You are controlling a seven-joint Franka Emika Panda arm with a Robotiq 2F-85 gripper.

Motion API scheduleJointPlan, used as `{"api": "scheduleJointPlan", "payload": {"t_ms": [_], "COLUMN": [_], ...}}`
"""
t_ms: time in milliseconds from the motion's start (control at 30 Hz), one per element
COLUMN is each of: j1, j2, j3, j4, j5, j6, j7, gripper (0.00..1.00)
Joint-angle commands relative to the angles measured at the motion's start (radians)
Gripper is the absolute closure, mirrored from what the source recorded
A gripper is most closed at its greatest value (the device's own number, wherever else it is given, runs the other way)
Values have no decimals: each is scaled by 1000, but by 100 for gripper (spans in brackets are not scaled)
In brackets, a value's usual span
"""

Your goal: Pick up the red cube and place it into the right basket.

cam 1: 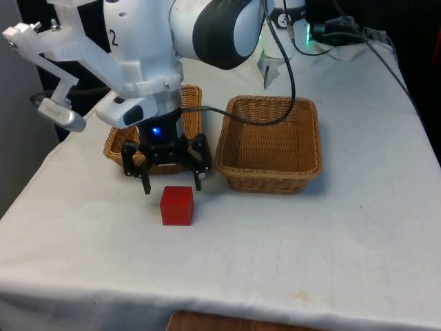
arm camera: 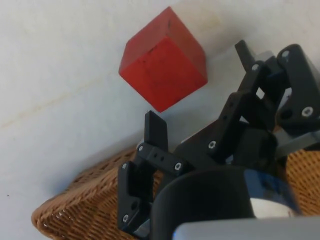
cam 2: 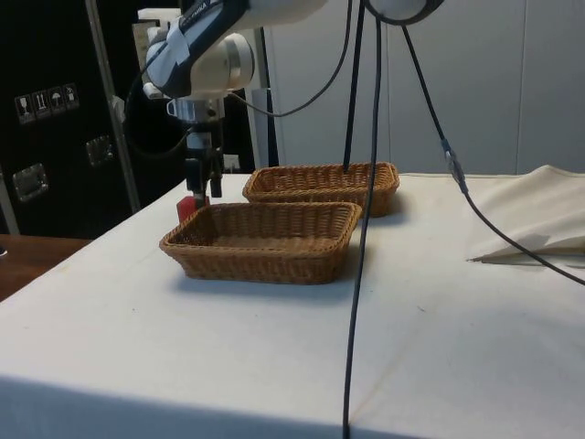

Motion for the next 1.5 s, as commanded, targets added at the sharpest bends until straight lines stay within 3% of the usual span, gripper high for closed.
{"api": "scheduleJointPlan", "payload": {"t_ms": [0,233,267,300,500,533,567,767,800,833,867,900,1133,1167,1200,1367,1433,1467], "j1": [-18,-21,-7,-21,-19,-6,-19,-15,-4,-4,-15,-16,-12,-4,-12,-11,-5,-10], "j2": [29,28,4,28,25,4,25,38,19,24,47,57,92,80,95,97,90,97], "j3": [6,3,-3,3,5,-3,6,10,1,2,11,11,1,-1,0,-4,-5,-6], "j4": [66,78,20,80,92,45,94,107,69,73,113,119,137,114,139,141,126,140], "j5": [-3,2,4,3,27,28,31,69,71,77,83,95,128,129,128,126,130,126], "j6": [-32,-29,0,-28,-20,0,-18,-9,2,2,-7,-6,1,11,1,0,11,0], "j7": [19,19,-2,19,13,-3,12,2,-11,-13,-3,-7,-19,-28,-19,-19,-27,-20], "gripper": [0,0,0,0,0,0,0,0,0,0,0,0,0,0,0,0,11,11]}}
